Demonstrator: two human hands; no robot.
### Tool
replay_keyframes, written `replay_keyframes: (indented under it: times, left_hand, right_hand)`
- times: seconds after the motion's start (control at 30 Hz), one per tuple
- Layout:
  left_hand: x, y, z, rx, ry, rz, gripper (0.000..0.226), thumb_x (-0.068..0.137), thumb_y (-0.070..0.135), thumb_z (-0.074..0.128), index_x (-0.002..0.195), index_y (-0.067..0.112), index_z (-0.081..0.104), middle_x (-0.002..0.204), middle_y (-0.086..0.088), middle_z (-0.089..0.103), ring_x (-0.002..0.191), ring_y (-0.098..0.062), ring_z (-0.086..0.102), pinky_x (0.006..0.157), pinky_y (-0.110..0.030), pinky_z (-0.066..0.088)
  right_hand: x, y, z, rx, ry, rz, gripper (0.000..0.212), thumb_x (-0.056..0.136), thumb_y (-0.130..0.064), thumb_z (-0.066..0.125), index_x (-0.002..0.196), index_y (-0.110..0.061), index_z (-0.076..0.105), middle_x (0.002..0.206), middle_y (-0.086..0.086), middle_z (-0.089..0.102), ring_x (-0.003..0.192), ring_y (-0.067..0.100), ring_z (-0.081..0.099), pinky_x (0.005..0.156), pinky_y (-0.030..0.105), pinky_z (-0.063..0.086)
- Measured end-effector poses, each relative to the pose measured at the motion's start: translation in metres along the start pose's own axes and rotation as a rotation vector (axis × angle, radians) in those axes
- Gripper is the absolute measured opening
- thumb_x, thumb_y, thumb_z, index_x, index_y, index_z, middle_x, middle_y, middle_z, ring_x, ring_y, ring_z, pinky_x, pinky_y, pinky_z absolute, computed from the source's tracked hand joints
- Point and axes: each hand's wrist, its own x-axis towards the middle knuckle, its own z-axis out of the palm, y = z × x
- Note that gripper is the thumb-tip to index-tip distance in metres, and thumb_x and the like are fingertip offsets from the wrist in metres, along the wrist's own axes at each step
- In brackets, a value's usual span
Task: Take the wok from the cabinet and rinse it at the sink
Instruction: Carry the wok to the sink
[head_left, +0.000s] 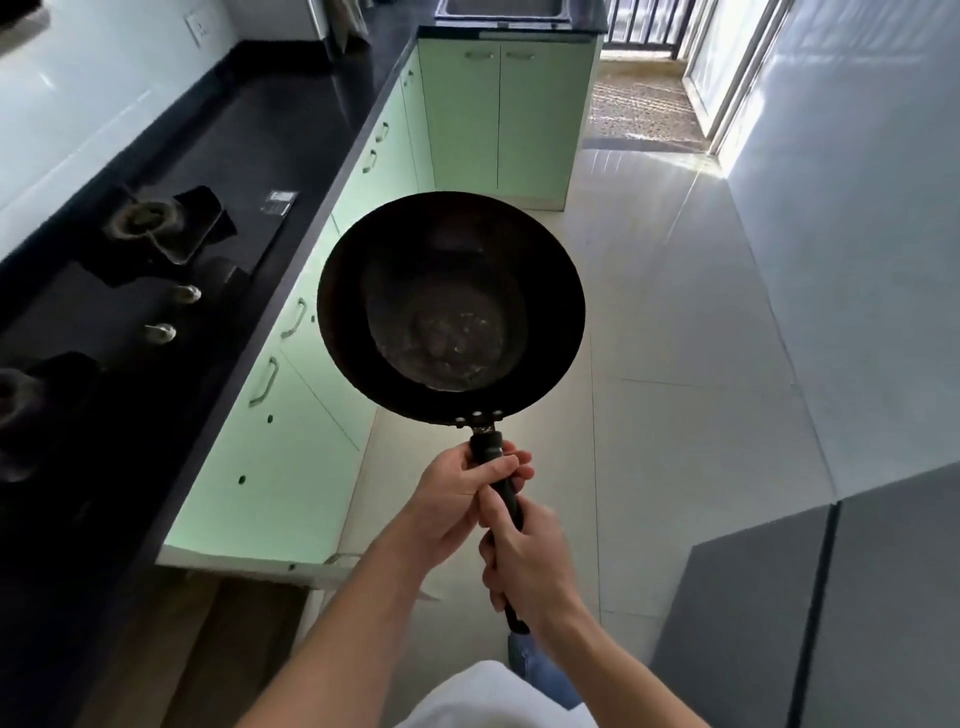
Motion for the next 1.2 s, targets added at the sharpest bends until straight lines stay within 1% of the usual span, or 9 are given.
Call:
replay_keyframes:
  times: [0.2, 0.27, 0.47, 0.6, 0.7, 0.8, 1.0, 1.1, 1.2]
  left_hand:
    - [0.095, 0.033, 0.049, -0.030, -0.002, -0.033, 0.028, 0.092, 0.003, 0.062, 0.118, -0.006, 0.058, 0.100, -0.011, 0.075, 0.086, -0.016, 0.072, 0.075, -0.025, 0.058]
    - [0.115, 0.043, 0.056, -0.032, -0.008, -0.030, 0.027, 0.092, 0.004, 0.063, 0.118, -0.005, 0.058, 0.101, -0.010, 0.075, 0.088, -0.016, 0.072, 0.076, -0.025, 0.058]
    - [0.177, 0.071, 0.073, -0.039, -0.002, -0.047, 0.024, 0.093, 0.001, 0.060, 0.116, -0.004, 0.058, 0.101, -0.011, 0.075, 0.090, -0.018, 0.072, 0.077, -0.025, 0.058]
    - [0.220, 0.092, 0.079, -0.047, 0.013, -0.056, 0.022, 0.093, -0.003, 0.058, 0.115, -0.007, 0.056, 0.098, -0.013, 0.073, 0.086, -0.017, 0.072, 0.075, -0.024, 0.058]
    - [0.257, 0.114, 0.078, -0.046, 0.022, -0.064, 0.023, 0.093, -0.002, 0.058, 0.116, -0.007, 0.056, 0.097, -0.012, 0.073, 0.083, -0.015, 0.072, 0.074, -0.023, 0.058]
    - [0.299, 0.147, 0.072, -0.040, 0.021, -0.070, 0.024, 0.093, -0.002, 0.059, 0.116, -0.007, 0.056, 0.098, -0.012, 0.073, 0.085, -0.015, 0.072, 0.075, -0.023, 0.058]
    - [0.389, 0.229, 0.054, -0.018, -0.029, -0.104, 0.024, 0.093, 0.000, 0.060, 0.116, -0.005, 0.057, 0.100, -0.012, 0.073, 0.087, -0.018, 0.070, 0.077, -0.026, 0.059]
    - [0.432, 0.266, 0.045, -0.006, -0.064, -0.109, 0.025, 0.092, 0.000, 0.061, 0.117, -0.005, 0.057, 0.101, -0.012, 0.073, 0.089, -0.018, 0.070, 0.081, -0.028, 0.059]
    - [0.468, 0.295, 0.040, -0.002, -0.091, -0.113, 0.026, 0.092, 0.001, 0.062, 0.117, -0.004, 0.058, 0.103, -0.012, 0.074, 0.091, -0.020, 0.070, 0.083, -0.029, 0.059]
  right_hand:
    - [0.083, -0.048, -0.059, -0.003, 0.008, 0.015, 0.039, 0.098, -0.035, 0.055, 0.078, -0.002, 0.059, 0.050, 0.002, 0.050, 0.037, 0.016, 0.045, 0.037, 0.029, 0.040]
    - [0.102, -0.058, -0.067, -0.014, 0.020, 0.006, 0.040, 0.098, -0.036, 0.056, 0.080, 0.000, 0.059, 0.050, 0.001, 0.050, 0.037, 0.016, 0.046, 0.037, 0.029, 0.040]
    - [0.159, -0.084, -0.090, 0.023, 0.024, 0.025, 0.036, 0.097, -0.036, 0.058, 0.073, -0.009, 0.059, 0.047, -0.003, 0.049, 0.036, 0.013, 0.043, 0.037, 0.026, 0.038]
    - [0.205, -0.101, -0.098, -0.023, 0.031, 0.007, 0.035, 0.098, -0.035, 0.058, 0.073, -0.009, 0.060, 0.046, -0.005, 0.051, 0.035, 0.011, 0.044, 0.035, 0.026, 0.039]
    - [0.245, -0.120, -0.100, -0.012, 0.034, 0.014, 0.037, 0.098, -0.036, 0.057, 0.076, -0.007, 0.061, 0.048, -0.003, 0.051, 0.034, 0.011, 0.044, 0.033, 0.024, 0.039]
    - [0.291, -0.143, -0.091, 0.021, 0.039, 0.037, 0.039, 0.099, -0.035, 0.056, 0.078, -0.002, 0.059, 0.049, 0.000, 0.051, 0.035, 0.012, 0.044, 0.035, 0.025, 0.039]
    - [0.392, -0.201, -0.068, 0.071, 0.081, 0.082, 0.038, 0.097, -0.037, 0.058, 0.077, -0.006, 0.059, 0.052, 0.002, 0.049, 0.037, 0.014, 0.042, 0.037, 0.026, 0.037]
    - [0.439, -0.227, -0.058, 0.046, 0.110, 0.057, 0.040, 0.096, -0.037, 0.058, 0.078, -0.001, 0.059, 0.051, 0.001, 0.051, 0.037, 0.014, 0.044, 0.036, 0.027, 0.039]
    - [0.477, -0.249, -0.053, 0.026, 0.134, 0.044, 0.037, 0.096, -0.036, 0.058, 0.075, -0.006, 0.060, 0.049, -0.001, 0.051, 0.035, 0.014, 0.045, 0.036, 0.027, 0.040]
